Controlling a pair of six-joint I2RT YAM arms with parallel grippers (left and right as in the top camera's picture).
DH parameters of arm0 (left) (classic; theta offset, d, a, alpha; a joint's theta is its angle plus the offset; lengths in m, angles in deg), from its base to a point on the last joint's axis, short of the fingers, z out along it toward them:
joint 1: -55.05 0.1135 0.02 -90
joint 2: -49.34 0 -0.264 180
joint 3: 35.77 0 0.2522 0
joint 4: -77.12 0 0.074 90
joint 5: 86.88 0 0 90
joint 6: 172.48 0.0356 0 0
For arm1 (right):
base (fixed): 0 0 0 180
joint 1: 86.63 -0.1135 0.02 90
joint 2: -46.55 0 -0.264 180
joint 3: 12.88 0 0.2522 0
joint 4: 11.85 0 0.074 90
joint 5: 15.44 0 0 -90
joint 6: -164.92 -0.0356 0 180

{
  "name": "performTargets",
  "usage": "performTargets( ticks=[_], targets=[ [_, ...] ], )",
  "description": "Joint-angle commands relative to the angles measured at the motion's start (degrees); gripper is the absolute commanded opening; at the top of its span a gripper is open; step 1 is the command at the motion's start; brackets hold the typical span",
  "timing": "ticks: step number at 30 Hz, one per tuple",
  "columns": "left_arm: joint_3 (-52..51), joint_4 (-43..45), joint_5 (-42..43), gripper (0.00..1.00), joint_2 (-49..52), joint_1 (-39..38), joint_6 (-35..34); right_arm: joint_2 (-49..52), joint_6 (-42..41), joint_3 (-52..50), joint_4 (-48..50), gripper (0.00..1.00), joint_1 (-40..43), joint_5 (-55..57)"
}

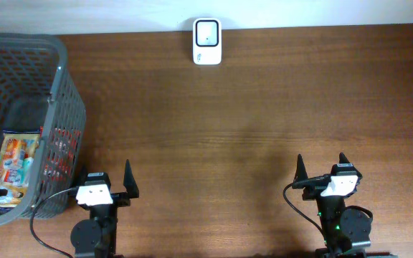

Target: Scan the item barcode

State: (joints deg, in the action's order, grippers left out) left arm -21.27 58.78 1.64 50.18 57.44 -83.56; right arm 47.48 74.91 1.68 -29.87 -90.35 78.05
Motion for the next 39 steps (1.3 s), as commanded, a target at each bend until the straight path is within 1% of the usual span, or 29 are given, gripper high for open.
performTargets(
  ticks=[1,6,8,10,11,13,15,16,18,20,21,22,23,24,25,26,27,28,31,33,35,36,37,38,39],
  targets=[
    [-0.2,-0.2,0.6,0.99,-0.2,0.2,0.9,0.1,-0.2,-0.5,-0.2,0.99,0.4,-0.1],
    [-0.2,-0.1,1.0,0.99,-0.2,0.2,0.7,0.1,-0.2,-0.5,-0.2,0.99,0.4,-0.1],
    [-0.2,3.0,12.5,0.99,-0.2,0.2,-2.6,0.1,-0.2,-0.5,-0.2,0.98,0.4,-0.1],
    [-0.2,11.3,29.2,0.99,-0.2,0.2,-2.8,0.1,-0.2,-0.5,-0.2,0.99,0.4,-0.1],
    [-0.2,15.9,35.1,0.99,-0.2,0.2,-2.8,0.1,-0.2,-0.5,-0.2,0.98,0.4,-0.1],
    [-0.2,26.3,42.5,0.99,-0.2,0.2,-2.8,0.1,-0.2,-0.5,-0.2,0.98,0.4,-0.1],
    [-0.2,36.0,45.5,0.99,-0.2,0.2,-2.8,0.1,-0.2,-0.5,-0.2,0.99,0.4,-0.1],
    [0.0,39.3,45.7,0.99,-0.2,0.2,-2.8,0.1,-0.2,-0.5,-0.2,0.99,0.4,-0.1],
    [1.7,39.9,45.6,0.99,-0.2,0.2,-2.8,0.1,-0.2,-0.5,-0.2,0.98,0.4,-0.1],
    [4.7,39.3,42.9,0.99,-0.2,0.2,-2.8,0.1,-0.2,-0.5,-0.2,0.99,0.4,-0.1],
    [6.7,37.6,40.6,0.99,-0.1,0.3,-2.8,0.1,-0.2,-0.5,-0.2,0.98,0.4,-0.1],
    [10.3,32.3,36.3,0.99,0.3,0.3,-2.8,0.1,-0.2,-0.5,-0.2,0.99,0.4,-0.1],
    [14.0,25.4,32.5,0.99,1.2,0.3,-2.8,0.1,-0.2,-0.5,-0.2,0.99,0.4,-0.1],
    [20.0,14.8,28.9,0.99,3.2,0.3,-1.7,0.1,-0.2,-0.5,-0.2,0.98,0.4,-0.1],
    [25.7,6.8,29.1,0.99,6.1,0.3,1.5,0.1,-0.2,-0.5,-0.2,0.99,0.4,-0.1],
    [31.0,3.0,34.8,0.99,9.7,0.3,3.1,0.1,-0.2,-0.5,-0.2,0.99,0.4,-0.1],
    [32.3,3.5,37.9,0.99,10.8,0.3,3.1,0.1,-0.2,-0.5,-0.2,0.98,0.4,-0.1],
    [32.5,4.7,38.8,0.99,11.2,0.3,3.1,0.1,-0.2,-0.5,-0.2,0.99,0.4,-0.1],
    [32.6,12.3,38.6,0.99,12.0,0.3,4.6,0.1,-0.2,-0.5,-0.2,0.99,0.4,-0.1],
    [33.9,12.9,38.5,0.99,12.7,0.3,4.6,0.1,-0.2,-0.5,-0.2,0.99,0.4,-0.1],
    [39.6,3.8,32.9,0.99,16.3,0.3,2.3,0.1,-0.2,-0.5,-0.2,0.98,0.4,-0.1],
    [44.3,-5.1,28.4,0.99,19.8,0.3,2.0,0.1,-0.2,-0.5,-0.2,0.98,0.4,-0.1],
    [49.3,-13.4,25.7,0.99,24.0,0.3,2.0,0.1,-0.2,-0.5,-0.2,0.99,0.4,-0.1],
    [53.4,-19.8,26.1,0.99,27.7,0.3,2.7,0.1,-0.2,-0.5,-0.2,0.99,0.4,-0.1],
    [57.4,-25.8,28.5,0.99,31.5,0.3,2.9,0.1,-0.2,-0.5,-0.2,0.98,0.4,-0.1]
  ],
)
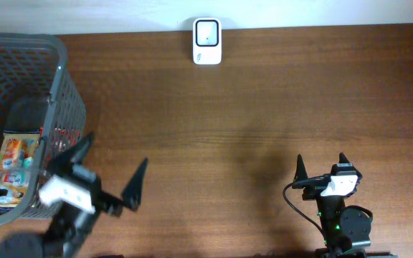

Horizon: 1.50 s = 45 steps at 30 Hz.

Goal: Scan the item barcode
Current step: 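Move the left gripper over the grey basket and lower into it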

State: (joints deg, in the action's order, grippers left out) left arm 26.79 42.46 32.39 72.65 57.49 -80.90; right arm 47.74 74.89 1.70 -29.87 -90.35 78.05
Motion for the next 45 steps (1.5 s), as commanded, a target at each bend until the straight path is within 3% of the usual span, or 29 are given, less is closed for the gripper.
performTargets(
  ticks=[1,3,6,7,10,17,19,21,24,27,29,33,36,39,42,45],
  targets=[
    [12.8,-15.7,2.7,0.99,12.9,0.2,0.2,-0.1,-0.2,-0.5,-0.2,0.98,0.4,-0.1],
    [13.5,-16.7,3.0,0.99,15.9,0.3,2.1,-0.1,-0.2,-0.5,-0.2,0.99,0.4,-0.1],
    [15.9,-21.7,-6.8,0.99,19.5,0.2,-5.2,-0.1,-0.2,-0.5,-0.2,0.99,0.4,-0.1],
    [21.0,-29.8,-15.5,0.99,22.9,0.2,-8.0,-0.1,-0.2,-0.5,-0.2,0.99,0.4,-0.1],
    [29.6,-40.0,-25.4,0.99,27.5,0.2,-8.4,-0.1,-0.2,-0.5,-0.2,0.98,0.4,-0.1],
    [32.6,-44.1,-24.5,0.99,28.1,0.2,-8.5,-0.1,-0.2,-0.5,-0.2,0.99,0.4,-0.1],
    [34.5,-46.7,-32.1,0.99,28.1,0.3,-14.2,-0.1,-0.2,-0.5,-0.2,0.98,0.4,-0.1],
    [37.8,-50.8,-45.0,0.99,28.1,0.3,-22.7,-0.1,-0.2,-0.5,-0.2,0.98,0.4,-0.1],
    [41.4,-55.4,-57.2,0.99,28.1,0.3,-28.3,-0.1,-0.2,-0.5,-0.2,0.98,0.4,-0.1],
    [42.5,-63.4,-72.8,0.23,27.5,0.3,-43.9,-0.1,-0.2,-0.5,-0.2,0.99,0.4,-0.1],
    [42.5,-67.8,-78.0,0.05,27.2,0.3,-52.1,-0.1,-0.2,-0.5,-0.2,0.98,0.4,-0.1],
    [42.5,-75.3,-84.1,0.01,26.7,0.3,-66.1,-0.1,-0.2,-0.5,-0.2,0.99,0.4,-0.1],
    [42.5,-75.6,-85.0,0.01,26.8,0.3,-66.9,-0.1,-0.2,-0.5,-0.2,0.98,0.4,-0.1],
    [42.4,-75.6,-83.9,0.08,26.8,0.3,-70.5,-0.1,-0.2,-0.5,-0.2,0.98,0.4,-0.1],
    [41.2,-75.2,-80.6,0.00,26.9,0.2,-70.6,-0.1,-0.2,-0.5,-0.2,0.98,0.4,-0.1],
    [38.1,-73.9,-80.5,0.00,28.4,0.2,-70.6,-0.1,-0.2,-0.5,-0.2,0.99,0.4,-0.1]
  ],
)
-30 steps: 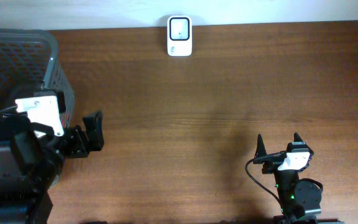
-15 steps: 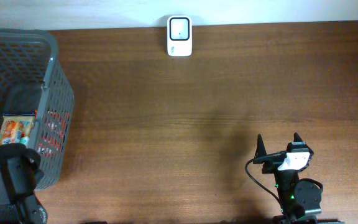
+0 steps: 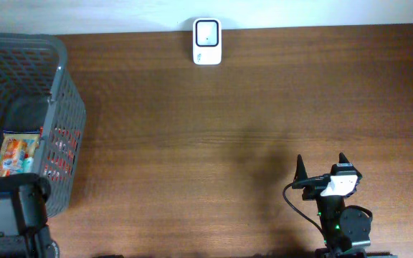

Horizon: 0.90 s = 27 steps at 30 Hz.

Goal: Scan the item barcode
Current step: 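Move the left gripper over the grey basket and lower into it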

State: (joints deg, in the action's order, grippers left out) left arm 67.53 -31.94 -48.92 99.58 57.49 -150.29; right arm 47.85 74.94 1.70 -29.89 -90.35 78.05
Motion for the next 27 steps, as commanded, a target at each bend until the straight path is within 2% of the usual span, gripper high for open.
performTargets(
  ticks=[1,3,5,7,10,13,14,16,18,23,27],
  targets=[
    [-3.9,0.0,0.8,0.00,3.1,0.3,-1.2,-0.2,-0.2,-0.5,-0.2,0.99,0.4,-0.1],
    [-5.1,-1.4,0.9,0.00,5.4,0.3,-1.2,-0.2,-0.2,-0.5,-0.2,0.99,0.4,-0.1],
    [-5.7,-1.4,4.3,0.00,7.2,0.3,-4.4,-0.2,-0.2,-0.5,-0.2,0.99,0.4,-0.1],
    [-5.8,-1.4,12.1,0.00,8.5,0.3,-7.3,-0.2,-0.2,-0.5,-0.2,0.98,0.4,-0.1],
    [-6.5,-1.4,19.4,0.00,9.3,0.2,-7.2,-0.2,-0.2,-0.5,-0.2,0.98,0.4,-0.1],
    [-6.5,-1.4,18.6,0.00,9.3,0.2,-7.1,-0.2,-0.2,-0.5,-0.2,0.98,0.4,-0.1],
    [-6.5,-1.2,14.9,0.00,9.8,0.2,-4.4,-0.2,-0.2,-0.5,-0.2,0.99,0.4,-0.1],
    [-6.7,-1.4,16.0,0.00,10.9,0.2,-1.2,-0.2,-0.2,-0.5,-0.2,0.99,0.4,-0.1],
    [-8.6,-1.4,19.1,0.00,11.2,0.3,-1.0,-0.2,-0.2,-0.5,-0.2,0.99,0.4,-0.1],
    [-19.3,-1.2,21.2,0.00,11.2,0.3,-9.0,-0.2,-0.2,-0.5,-0.2,0.99,0.4,-0.1],
    [-21.0,2.1,18.2,0.00,11.2,0.2,-9.9,-0.2,-0.2,-0.5,-0.2,0.98,0.4,-0.1]
  ],
)
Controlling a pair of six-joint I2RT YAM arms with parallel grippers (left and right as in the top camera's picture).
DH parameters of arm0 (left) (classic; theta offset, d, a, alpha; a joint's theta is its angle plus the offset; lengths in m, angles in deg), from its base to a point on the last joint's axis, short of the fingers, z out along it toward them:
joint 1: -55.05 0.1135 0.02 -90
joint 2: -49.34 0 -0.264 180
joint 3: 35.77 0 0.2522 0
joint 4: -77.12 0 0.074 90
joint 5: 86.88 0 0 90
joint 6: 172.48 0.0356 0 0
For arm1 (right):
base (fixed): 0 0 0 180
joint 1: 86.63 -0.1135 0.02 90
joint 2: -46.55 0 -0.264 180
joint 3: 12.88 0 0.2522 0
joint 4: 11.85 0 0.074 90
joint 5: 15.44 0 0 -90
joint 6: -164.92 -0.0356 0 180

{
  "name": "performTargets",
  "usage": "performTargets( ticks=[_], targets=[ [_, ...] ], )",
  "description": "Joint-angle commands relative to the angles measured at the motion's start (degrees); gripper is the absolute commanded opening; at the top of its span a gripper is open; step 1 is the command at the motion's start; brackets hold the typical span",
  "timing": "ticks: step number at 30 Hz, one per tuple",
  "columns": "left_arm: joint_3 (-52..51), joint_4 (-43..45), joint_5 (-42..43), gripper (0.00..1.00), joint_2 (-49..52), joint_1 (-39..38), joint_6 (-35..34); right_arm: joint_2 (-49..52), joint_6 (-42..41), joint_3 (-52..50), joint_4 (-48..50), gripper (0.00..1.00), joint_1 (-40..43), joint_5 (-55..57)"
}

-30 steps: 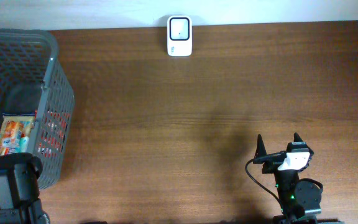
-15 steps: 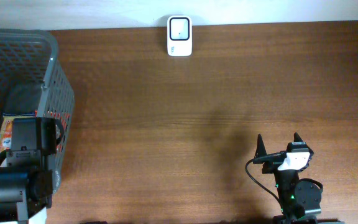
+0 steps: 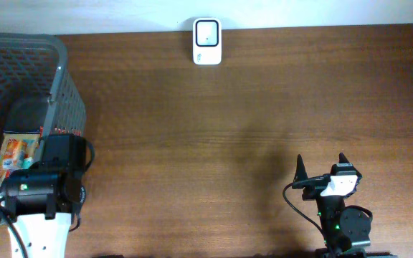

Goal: Scan the item barcode
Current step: 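Move the left gripper over the grey basket and lower into it, then grasp the green tissue pack inside the basket with the left gripper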

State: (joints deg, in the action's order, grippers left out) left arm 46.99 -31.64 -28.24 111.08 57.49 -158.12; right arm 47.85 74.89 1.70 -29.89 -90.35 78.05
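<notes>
A colourful snack packet (image 3: 13, 153) lies inside the grey mesh basket (image 3: 60, 66) at the table's left edge. My left arm (image 3: 45, 188) reaches over the basket's near right corner, its black wrist covering part of the packet. Its fingers are hidden beneath the wrist, so their state does not show. A white barcode scanner (image 3: 207, 31) stands at the far edge of the table, in the middle. My right gripper (image 3: 321, 159) rests at the front right, open and holding nothing.
The brown wooden table (image 3: 228, 129) stretches between the basket and the scanner. The basket's tall wall (image 3: 74, 129) stands between the packet and the table's middle. A black cable (image 3: 296, 204) loops beside the right arm's base.
My left arm has moved from the frame's bottom left corner up and to the right. Its wrist now sits over the basket's near right corner and the packet. The right arm is unchanged.
Both grippers first rested open at the table's front edge. Then the left arm was raised and tilted toward the basket, fingers spread. Later it loomed at the bottom left corner, close to the camera. Now its wrist is over the packet in the basket.
</notes>
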Motion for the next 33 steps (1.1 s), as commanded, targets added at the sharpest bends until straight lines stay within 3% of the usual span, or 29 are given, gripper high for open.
performTargets(
  ticks=[1,6,15,19,23,27,33],
  targets=[
    [-0.5,3.0,-3.8,0.00,-0.3,0.2,-2.1,-0.2,-0.2,-0.5,-0.2,0.98,0.4,-0.1],
    [-0.5,13.6,-4.9,0.00,0.5,0.2,6.8,-0.2,-0.2,-0.5,-0.2,0.98,0.4,-0.1],
    [-0.5,21.6,-14.4,0.00,13.4,0.2,7.8,-0.2,-0.2,-0.5,-0.2,0.99,0.4,-0.1],
    [-0.4,29.5,-13.5,0.00,14.8,0.2,17.7,-0.2,-0.2,-0.5,-0.2,0.98,0.4,-0.1],
    [0.7,38.7,-5.7,0.00,14.8,0.2,29.1,-0.2,-0.2,-0.5,-0.2,0.99,0.4,-0.1],
    [5.3,46.8,6.6,0.00,14.7,-0.2,50.6,-0.2,-0.2,-0.5,-0.2,0.98,0.4,-0.1],
    [15.8,45.3,4.9,0.00,11.8,0.7,53.2,-0.2,-0.2,-0.5,-0.2,0.98,0.4,-0.1]
  ],
)
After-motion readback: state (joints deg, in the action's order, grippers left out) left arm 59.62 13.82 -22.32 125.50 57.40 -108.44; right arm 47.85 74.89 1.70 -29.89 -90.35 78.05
